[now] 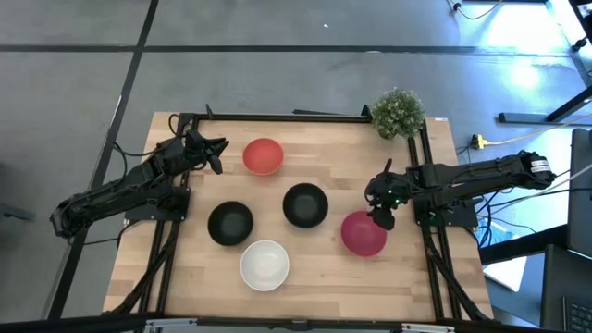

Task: Nest bowls inside each other
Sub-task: Stack the pink bowl on top of the black bowl

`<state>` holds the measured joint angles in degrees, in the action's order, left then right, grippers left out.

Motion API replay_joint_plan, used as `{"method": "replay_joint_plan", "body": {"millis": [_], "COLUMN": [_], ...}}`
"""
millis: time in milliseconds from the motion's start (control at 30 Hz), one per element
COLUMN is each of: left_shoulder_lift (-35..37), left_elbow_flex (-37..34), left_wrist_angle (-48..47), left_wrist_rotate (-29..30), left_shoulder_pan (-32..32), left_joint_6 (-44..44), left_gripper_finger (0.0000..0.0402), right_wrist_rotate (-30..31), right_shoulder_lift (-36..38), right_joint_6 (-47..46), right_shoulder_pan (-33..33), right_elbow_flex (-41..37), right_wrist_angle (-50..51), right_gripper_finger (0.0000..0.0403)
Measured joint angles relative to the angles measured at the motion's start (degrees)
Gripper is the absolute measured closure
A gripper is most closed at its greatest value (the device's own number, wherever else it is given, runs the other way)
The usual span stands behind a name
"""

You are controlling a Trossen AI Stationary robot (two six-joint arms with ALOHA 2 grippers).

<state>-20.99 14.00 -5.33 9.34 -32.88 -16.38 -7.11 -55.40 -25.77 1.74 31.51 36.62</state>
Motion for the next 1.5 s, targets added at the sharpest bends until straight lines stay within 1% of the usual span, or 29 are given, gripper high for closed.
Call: {"method": "replay_joint_plan", "body": {"millis": [200,300,433,567,667,733,767,800,967,1133,1200,1300,1500], "left_shoulder_lift": [0.00,0.00,0.00,0.00,0.00,-0.01,0.00,0.00,-0.01,0.00,-0.01,-0.01,0.00], "left_elbow_flex": [0.00,0.00,0.00,0.00,0.00,0.00,0.00,0.00,0.00,0.00,0.00,0.00,0.00], "left_wrist_angle": [-0.02,-0.06,-0.21,-0.21,-0.21,-0.22,-0.24,-0.24,-0.24,-0.24,-0.24,-0.24,-0.24], "left_wrist_rotate": [0.00,0.00,0.00,0.00,0.00,0.00,0.00,0.00,0.00,0.00,0.00,0.00,0.00], "left_shoulder_pan": [0.00,0.01,0.01,0.00,-0.01,-0.01,-0.01,0.01,0.00,0.01,0.00,0.00,-0.01], "left_joint_6": [0.00,0.00,0.00,0.00,0.02,0.02,0.02,0.02,0.02,0.02,0.02,0.02,0.02], "left_gripper_finger": [0.0328,0.0328,0.0328,0.0328,0.0327,0.0327,0.0327,0.0327,0.0327,0.0327,0.0327,0.0327,0.0327], "right_wrist_rotate": [0.03,-0.04,-0.27,-0.82,-0.90,-0.93,-0.83,-1.14,-0.64,-0.48,-0.08,2.27,7.64], "right_shoulder_lift": [-1.98,-4.36,-6.36,-7.28,-7.74,-8.06,-8.16,-8.25,-8.31,-8.28,-8.28,-8.28,-9.00], "right_joint_6": [-1.08,-0.72,0.80,0.84,0.82,0.78,0.83,0.80,0.08,0.34,0.58,1.12,4.69], "right_shoulder_pan": [0.00,0.02,0.02,0.02,0.02,0.02,0.02,0.02,0.02,-0.04,-0.04,-0.04,-0.08], "right_elbow_flex": [0.00,-0.02,-0.02,-0.02,-0.02,-0.02,-0.02,-0.06,-0.07,0.05,1.04,3.59,12.18], "right_wrist_angle": [1.51,1.82,-2.21,-4.12,-4.11,-4.13,-3.93,-4.06,-4.41,-8.15,-7.79,-6.97,0.80], "right_gripper_finger": [0.0209,0.0223,0.0250,0.0290,0.0334,0.0369,0.0383,0.0389,0.0389,0.0392,0.0392,0.0392,0.0392]}}
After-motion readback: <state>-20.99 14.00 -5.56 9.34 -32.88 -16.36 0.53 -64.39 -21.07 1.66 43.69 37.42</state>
